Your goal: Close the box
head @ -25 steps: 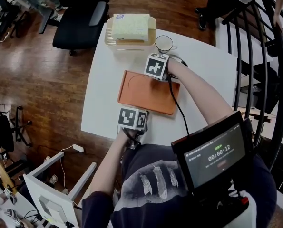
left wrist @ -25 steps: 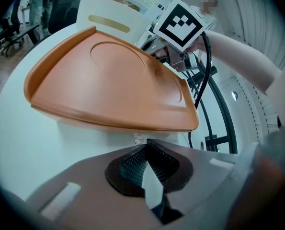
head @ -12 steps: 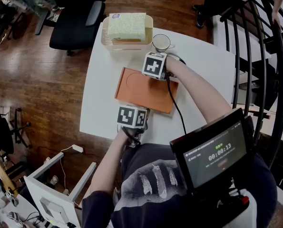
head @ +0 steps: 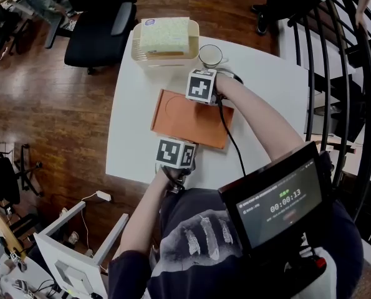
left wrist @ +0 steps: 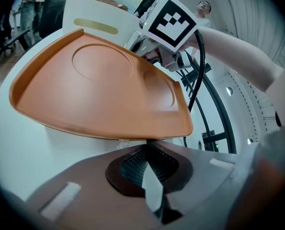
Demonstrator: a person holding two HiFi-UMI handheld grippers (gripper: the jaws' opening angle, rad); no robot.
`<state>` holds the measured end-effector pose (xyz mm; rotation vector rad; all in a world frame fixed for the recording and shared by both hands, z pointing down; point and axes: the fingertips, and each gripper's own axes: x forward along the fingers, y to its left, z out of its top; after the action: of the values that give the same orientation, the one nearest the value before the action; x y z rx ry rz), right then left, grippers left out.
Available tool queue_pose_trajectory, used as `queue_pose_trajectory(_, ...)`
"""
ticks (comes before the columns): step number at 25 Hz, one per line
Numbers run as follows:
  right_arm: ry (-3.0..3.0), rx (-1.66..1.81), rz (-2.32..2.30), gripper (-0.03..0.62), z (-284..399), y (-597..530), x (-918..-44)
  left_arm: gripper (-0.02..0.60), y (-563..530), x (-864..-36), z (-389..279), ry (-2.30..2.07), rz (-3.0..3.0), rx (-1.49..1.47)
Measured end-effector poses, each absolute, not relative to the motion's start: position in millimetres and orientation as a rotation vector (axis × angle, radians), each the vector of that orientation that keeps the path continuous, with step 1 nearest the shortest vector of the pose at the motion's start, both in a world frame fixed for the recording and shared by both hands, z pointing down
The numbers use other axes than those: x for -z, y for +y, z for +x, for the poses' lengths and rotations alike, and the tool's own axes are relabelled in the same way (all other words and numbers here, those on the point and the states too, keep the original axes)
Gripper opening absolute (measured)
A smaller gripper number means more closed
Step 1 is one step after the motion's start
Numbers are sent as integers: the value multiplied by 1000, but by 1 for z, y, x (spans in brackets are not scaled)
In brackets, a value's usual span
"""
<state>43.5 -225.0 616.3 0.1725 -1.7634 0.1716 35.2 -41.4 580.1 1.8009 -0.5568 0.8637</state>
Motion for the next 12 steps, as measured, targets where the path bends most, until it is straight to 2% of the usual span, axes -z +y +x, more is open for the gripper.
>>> queue_pose_trajectory(7, -1764, -235, 213, 3, 55, -221, -616, 14, -19, -575, 32, -504, 1818, -916)
queue_pose_trajectory(12, -1751, -173, 253, 3, 71, -226, -583, 14, -9, -559, 8, -525, 1793, -915)
